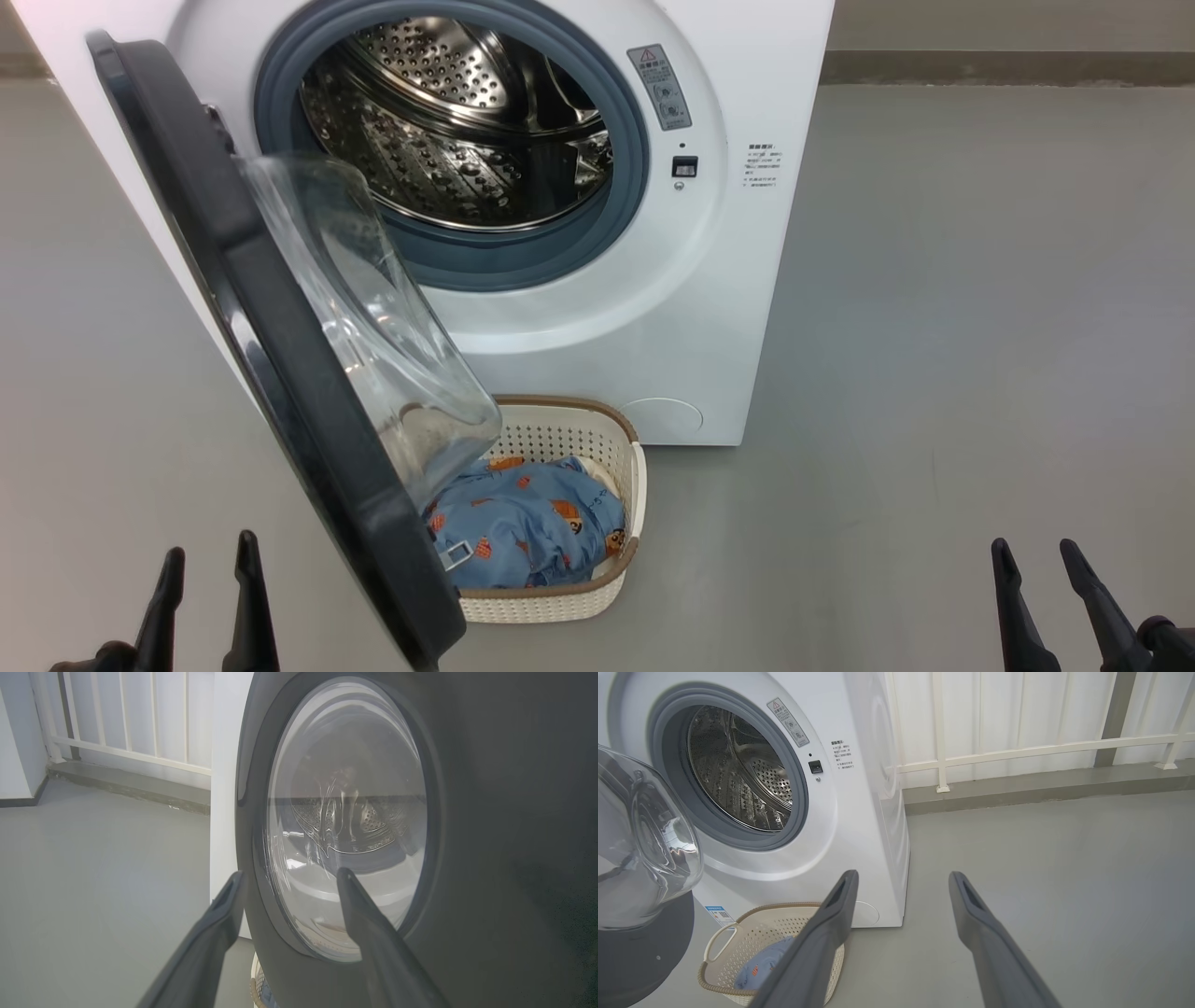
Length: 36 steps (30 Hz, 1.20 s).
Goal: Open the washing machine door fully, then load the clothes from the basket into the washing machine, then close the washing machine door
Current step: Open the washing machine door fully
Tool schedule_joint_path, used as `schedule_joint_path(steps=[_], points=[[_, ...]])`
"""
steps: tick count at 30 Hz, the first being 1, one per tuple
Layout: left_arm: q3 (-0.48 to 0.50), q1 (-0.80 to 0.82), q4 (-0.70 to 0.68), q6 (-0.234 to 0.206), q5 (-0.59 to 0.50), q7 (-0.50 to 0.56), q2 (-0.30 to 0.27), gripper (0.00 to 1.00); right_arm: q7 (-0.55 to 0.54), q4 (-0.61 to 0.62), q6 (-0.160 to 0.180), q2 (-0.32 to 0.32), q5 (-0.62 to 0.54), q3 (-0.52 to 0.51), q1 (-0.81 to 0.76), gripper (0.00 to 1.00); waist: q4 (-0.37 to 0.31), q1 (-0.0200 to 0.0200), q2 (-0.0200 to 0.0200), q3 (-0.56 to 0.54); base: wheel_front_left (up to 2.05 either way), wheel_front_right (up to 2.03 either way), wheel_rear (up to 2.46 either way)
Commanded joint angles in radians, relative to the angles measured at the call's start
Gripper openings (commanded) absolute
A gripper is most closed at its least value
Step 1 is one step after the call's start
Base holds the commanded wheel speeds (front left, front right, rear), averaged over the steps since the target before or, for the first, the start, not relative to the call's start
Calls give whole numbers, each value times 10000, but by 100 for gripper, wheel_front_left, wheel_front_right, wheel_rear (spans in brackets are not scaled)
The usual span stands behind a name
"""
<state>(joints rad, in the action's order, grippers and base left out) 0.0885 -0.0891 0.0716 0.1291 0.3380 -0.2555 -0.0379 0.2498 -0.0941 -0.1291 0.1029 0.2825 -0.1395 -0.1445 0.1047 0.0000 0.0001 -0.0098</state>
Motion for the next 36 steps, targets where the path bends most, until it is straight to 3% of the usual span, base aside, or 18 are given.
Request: schedule_joint_path(steps=[1, 36], points=[[333, 125, -227, 15, -69, -63, -123, 100, 120, 192, -16, 201, -162, 283, 160, 100, 8, 0, -1, -28, 0, 0, 0], [325, -4, -306, 15, -84, -63, -123, 100, 120, -43, -16, 241, -218, 537, 54, 100, 238, 0, -1, -231, 0, 0, 0]])
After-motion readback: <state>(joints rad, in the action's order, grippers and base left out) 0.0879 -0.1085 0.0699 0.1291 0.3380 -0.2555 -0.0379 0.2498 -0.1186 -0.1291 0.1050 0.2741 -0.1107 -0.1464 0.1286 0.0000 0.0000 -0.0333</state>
